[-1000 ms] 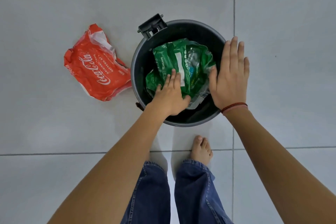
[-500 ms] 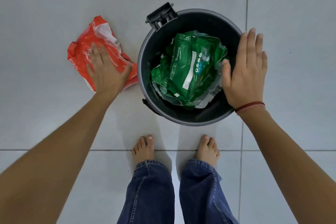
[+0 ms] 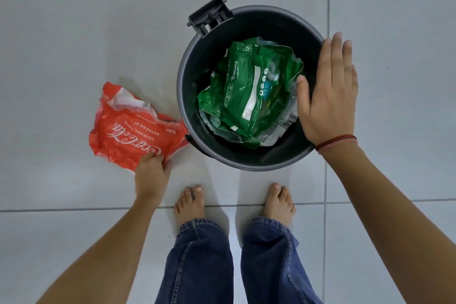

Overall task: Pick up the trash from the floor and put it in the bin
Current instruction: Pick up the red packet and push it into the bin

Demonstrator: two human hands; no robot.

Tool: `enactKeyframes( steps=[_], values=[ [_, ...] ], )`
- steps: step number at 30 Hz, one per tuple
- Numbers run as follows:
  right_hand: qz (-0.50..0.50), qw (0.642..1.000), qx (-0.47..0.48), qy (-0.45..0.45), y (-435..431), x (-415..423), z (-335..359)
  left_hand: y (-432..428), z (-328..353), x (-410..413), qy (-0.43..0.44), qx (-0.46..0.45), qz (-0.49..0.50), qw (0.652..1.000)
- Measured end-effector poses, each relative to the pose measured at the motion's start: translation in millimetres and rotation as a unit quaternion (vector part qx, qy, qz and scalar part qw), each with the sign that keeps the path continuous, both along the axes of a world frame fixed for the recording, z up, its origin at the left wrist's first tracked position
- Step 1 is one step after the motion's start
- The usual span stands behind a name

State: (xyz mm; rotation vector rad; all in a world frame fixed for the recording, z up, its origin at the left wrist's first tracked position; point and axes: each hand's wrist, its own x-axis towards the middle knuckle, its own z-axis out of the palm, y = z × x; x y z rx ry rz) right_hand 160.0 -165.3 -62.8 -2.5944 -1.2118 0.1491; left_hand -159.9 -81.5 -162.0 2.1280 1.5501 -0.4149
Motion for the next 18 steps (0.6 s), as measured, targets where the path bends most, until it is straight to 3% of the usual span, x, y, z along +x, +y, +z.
enactKeyframes(
  steps=[2, 5, 9, 12, 15, 18],
  values=[
    [-0.003, 1.0, 0.0, 0.004, 1, 0, 2, 9, 31, 9, -0.1, 0.041, 0.069, 0.992],
    [-0.006, 1.0, -0.008, 0.012, 1, -1, 5, 24, 103, 36, -0.249, 0.108, 0.149, 0.951],
    [-0.01, 0.999, -0.01, 0.032, 2, -1, 8, 19, 184, 80, -0.39, 0.064, 0.063, 0.917],
    [-0.008, 0.998, -0.004, 0.059, 2, 0, 13, 6, 201, 121, -0.359, 0.006, -0.04, 0.933],
    [-0.007, 0.996, 0.002, 0.085, 2, 1, 15, -1, 178, 157, -0.224, -0.04, -0.053, 0.972],
    [-0.008, 0.995, 0.009, 0.101, 2, 1, 16, -4, 137, 182, -0.143, -0.068, -0.096, 0.983]
  ],
)
